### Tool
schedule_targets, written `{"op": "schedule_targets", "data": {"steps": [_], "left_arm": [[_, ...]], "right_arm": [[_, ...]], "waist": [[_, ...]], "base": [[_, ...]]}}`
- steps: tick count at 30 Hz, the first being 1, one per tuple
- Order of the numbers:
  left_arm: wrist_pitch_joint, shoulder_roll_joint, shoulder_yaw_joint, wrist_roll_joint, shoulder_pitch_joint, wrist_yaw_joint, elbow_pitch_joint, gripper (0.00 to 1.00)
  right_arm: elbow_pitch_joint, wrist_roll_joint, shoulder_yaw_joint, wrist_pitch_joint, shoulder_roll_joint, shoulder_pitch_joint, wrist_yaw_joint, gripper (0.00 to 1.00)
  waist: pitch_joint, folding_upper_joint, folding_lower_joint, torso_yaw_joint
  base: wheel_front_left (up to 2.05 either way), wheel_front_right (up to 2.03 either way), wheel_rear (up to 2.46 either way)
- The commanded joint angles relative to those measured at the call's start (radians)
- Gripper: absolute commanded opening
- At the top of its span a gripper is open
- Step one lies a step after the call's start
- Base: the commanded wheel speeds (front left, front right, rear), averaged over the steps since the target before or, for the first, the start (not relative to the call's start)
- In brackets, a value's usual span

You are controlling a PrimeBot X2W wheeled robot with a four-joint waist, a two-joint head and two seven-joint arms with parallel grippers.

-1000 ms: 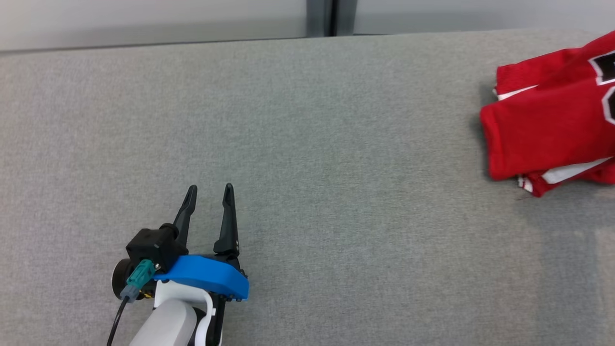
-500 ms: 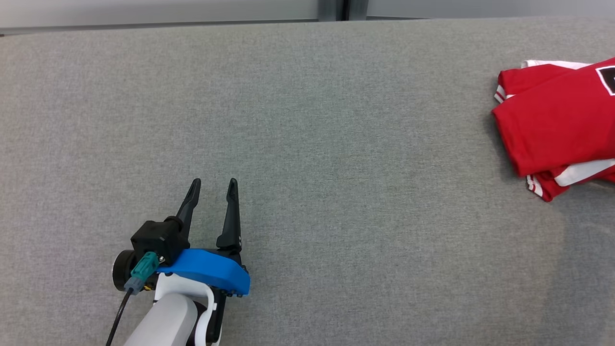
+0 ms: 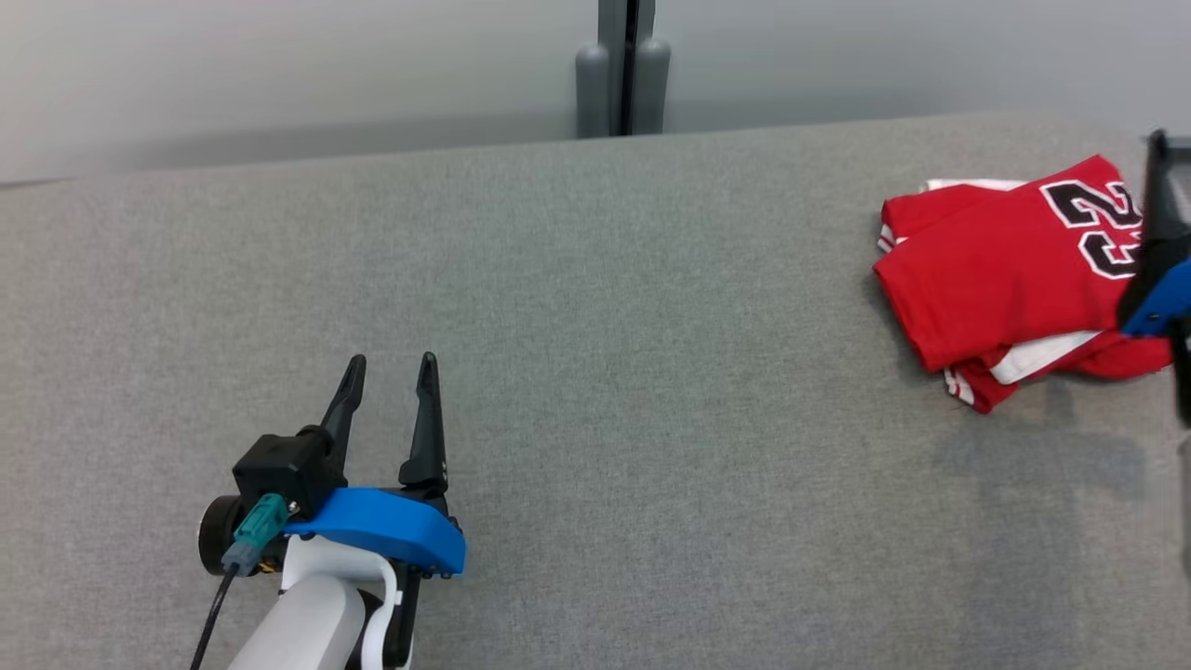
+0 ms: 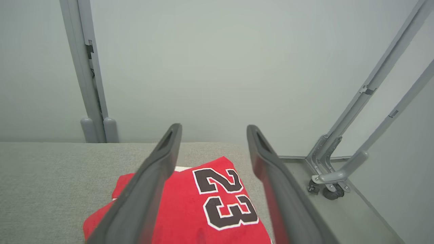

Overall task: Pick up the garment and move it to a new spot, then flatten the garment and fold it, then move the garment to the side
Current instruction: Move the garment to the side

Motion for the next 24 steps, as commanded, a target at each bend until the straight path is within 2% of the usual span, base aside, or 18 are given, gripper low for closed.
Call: {"op": "schedule_targets", "data": {"steps": [1,8,15,24], "left_arm": [[-0.007,-0.001,0.009,-0.003,0.002,0.006,0.004,1.0],[-0.027,0.007,0.05,-0.014,0.022,0.019,0.046,1.0],[-0.037,0.02,0.07,-0.03,0.071,-0.006,0.09,1.0],[-0.043,-0.002,0.091,-0.037,0.128,-0.012,0.113,1.0]], "right_arm": [[-0.009,0.014,0.007,-0.015,0.029,0.034,0.0,1.0],[-0.08,0.058,0.06,-0.079,0.138,0.137,0.0,1.0],[-0.163,0.101,0.103,-0.116,0.223,0.289,0.0,1.0],[-0.265,0.157,0.128,-0.149,0.251,0.469,0.0,1.0]], "waist": [[-0.032,0.0,0.0002,-0.018],[-0.102,0.0,0.0002,-0.015],[-0.142,0.0,0.0002,0.017],[-0.176,0.0,0.0002,0.062]], "base": [[0.0,0.0,0.0],[0.0,0.0,0.0],[0.0,0.0,0.0],[0.0,0.0,0.0]]}}
